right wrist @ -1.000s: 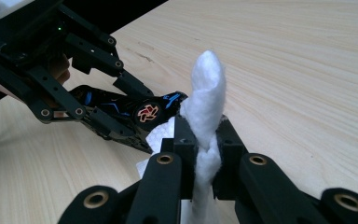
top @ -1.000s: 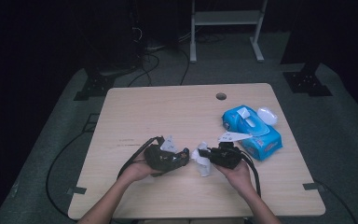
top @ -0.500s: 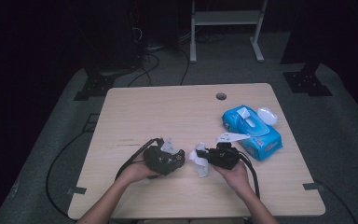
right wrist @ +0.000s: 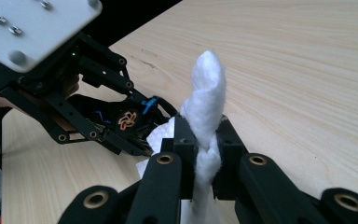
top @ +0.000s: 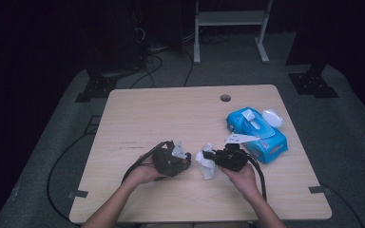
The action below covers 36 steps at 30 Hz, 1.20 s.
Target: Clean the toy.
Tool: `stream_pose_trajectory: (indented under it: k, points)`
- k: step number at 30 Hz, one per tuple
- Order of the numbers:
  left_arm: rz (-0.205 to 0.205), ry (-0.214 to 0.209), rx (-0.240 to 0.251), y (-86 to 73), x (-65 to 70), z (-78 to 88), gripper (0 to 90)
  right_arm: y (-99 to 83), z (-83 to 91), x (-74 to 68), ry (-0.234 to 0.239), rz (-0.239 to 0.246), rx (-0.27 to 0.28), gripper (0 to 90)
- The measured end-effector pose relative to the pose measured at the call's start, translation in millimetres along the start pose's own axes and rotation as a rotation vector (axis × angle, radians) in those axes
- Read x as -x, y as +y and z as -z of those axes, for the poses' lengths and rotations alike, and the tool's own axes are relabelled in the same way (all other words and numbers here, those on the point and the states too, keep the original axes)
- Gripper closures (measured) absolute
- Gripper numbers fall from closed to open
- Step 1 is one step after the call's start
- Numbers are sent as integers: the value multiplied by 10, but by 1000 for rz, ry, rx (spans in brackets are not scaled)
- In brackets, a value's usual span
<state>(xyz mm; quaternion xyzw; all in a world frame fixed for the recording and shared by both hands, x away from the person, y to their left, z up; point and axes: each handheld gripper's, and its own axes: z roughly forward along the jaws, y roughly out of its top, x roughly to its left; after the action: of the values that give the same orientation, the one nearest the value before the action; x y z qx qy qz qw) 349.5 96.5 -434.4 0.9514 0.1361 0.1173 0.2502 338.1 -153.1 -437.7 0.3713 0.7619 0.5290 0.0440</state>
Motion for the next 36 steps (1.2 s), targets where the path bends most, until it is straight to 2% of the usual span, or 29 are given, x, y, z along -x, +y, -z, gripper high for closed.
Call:
stream_pose_trajectory:
  k: [1,4,8,10,13,15,20,25,28,31,33,35,36]
  points:
    - [12,-2,48,9,4,37,573,6,9,-1,3,-2,4,820]
    - [14,4,117,32,20,92,573,51,45,-45,20,3,25,820]
    - [27,-1,235,74,83,154,573,195,140,-198,86,20,86,820]
    - [30,-5,279,105,122,172,573,261,152,-289,113,36,105,821]
    - [35,-4,334,129,173,182,574,307,121,-383,121,64,107,820]
    - [47,-5,355,116,180,180,573,313,121,-392,104,79,113,821]
    - [60,-14,379,85,174,155,574,297,127,-347,89,62,115,821]
    - [78,-18,421,53,164,150,573,320,112,-401,89,77,122,821]
    - [79,-13,420,38,155,168,573,328,109,-376,78,80,122,821]
    - [89,-20,430,12,147,164,573,305,115,-302,23,92,111,821]
    - [88,-20,422,7,154,145,573,280,117,-253,20,70,108,821]
    - [86,-25,420,11,160,125,573,273,114,-264,11,76,101,822]
    - [84,-25,419,19,169,118,573,281,115,-284,26,70,105,822]
